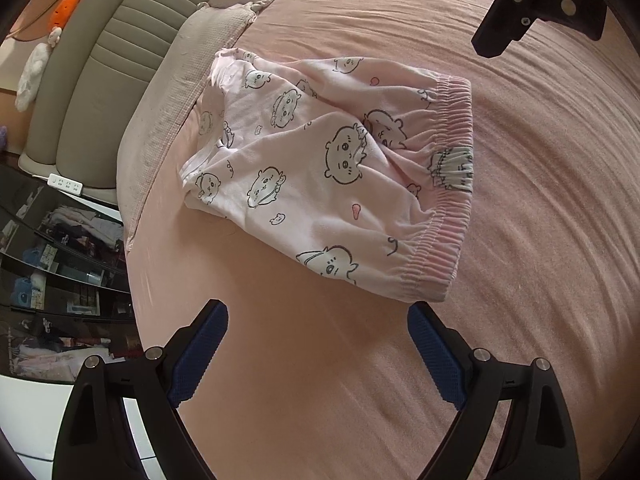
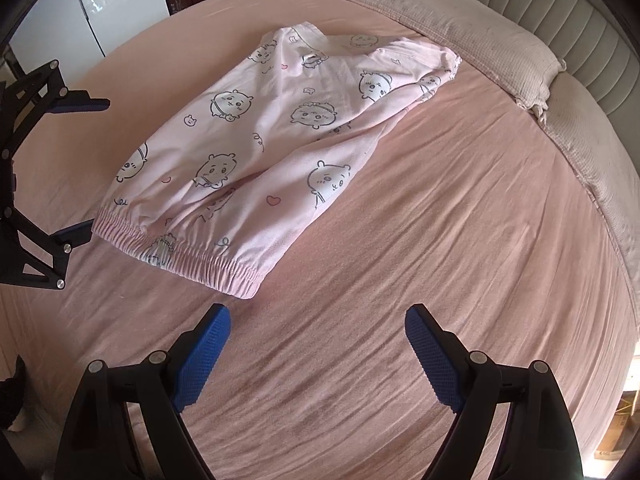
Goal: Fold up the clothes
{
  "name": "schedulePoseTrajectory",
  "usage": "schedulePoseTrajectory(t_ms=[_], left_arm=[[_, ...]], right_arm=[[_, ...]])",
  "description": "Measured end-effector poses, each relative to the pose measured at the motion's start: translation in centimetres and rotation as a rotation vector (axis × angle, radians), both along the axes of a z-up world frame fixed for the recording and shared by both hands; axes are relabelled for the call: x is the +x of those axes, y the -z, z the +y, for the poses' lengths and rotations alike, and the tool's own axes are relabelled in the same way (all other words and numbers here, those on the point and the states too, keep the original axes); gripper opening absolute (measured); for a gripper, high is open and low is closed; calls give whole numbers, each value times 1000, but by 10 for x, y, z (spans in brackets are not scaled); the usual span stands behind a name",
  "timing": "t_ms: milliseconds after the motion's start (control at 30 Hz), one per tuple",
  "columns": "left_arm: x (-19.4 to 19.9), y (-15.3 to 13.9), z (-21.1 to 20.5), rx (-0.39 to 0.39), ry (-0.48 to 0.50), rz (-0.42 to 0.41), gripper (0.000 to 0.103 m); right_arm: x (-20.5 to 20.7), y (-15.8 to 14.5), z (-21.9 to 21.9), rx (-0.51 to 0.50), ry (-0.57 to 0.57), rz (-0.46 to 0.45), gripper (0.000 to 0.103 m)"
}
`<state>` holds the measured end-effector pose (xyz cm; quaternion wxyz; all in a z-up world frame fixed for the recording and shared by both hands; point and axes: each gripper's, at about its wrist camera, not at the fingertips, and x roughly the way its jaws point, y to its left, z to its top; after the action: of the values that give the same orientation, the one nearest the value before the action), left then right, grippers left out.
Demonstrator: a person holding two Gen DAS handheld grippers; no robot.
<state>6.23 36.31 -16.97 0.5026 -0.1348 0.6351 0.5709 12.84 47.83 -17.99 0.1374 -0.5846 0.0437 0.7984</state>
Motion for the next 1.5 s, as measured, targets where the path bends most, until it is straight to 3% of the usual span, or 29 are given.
schedulePoseTrajectory(t_ms=[200, 300, 533, 633, 833, 967, 1067, 1200, 1400, 1500], left_arm=[[9, 6, -13, 59, 83, 67, 92], [15, 11, -19, 93, 121, 107, 92], [34, 32, -32, 182, 262, 314, 92], [42, 45, -39, 171, 336, 384, 92], [49, 53, -50, 144, 385, 387, 92], [49, 57, -46, 136, 395, 399, 92], [48, 58, -43, 129, 405, 395, 93], [47, 58, -43, 143, 450, 406, 103], [42, 56, -34, 159, 489, 378, 103], [42, 58, -31, 181, 513, 402, 103]], right_arm=[[2, 6, -26, 187, -129, 40, 89], [1, 14, -38, 277, -252, 25, 89], [9, 42, -81, 572, -521, 0, 89], [10, 51, -88, 619, -575, -10, 89], [6, 50, -82, 593, -561, 16, 89], [5, 55, -87, 626, -575, 29, 90], [1, 55, -88, 679, -562, 35, 103], [-1, 56, -85, 658, -571, 65, 103], [-3, 57, -80, 626, -584, 112, 103], [-4, 57, -77, 610, -590, 135, 103]])
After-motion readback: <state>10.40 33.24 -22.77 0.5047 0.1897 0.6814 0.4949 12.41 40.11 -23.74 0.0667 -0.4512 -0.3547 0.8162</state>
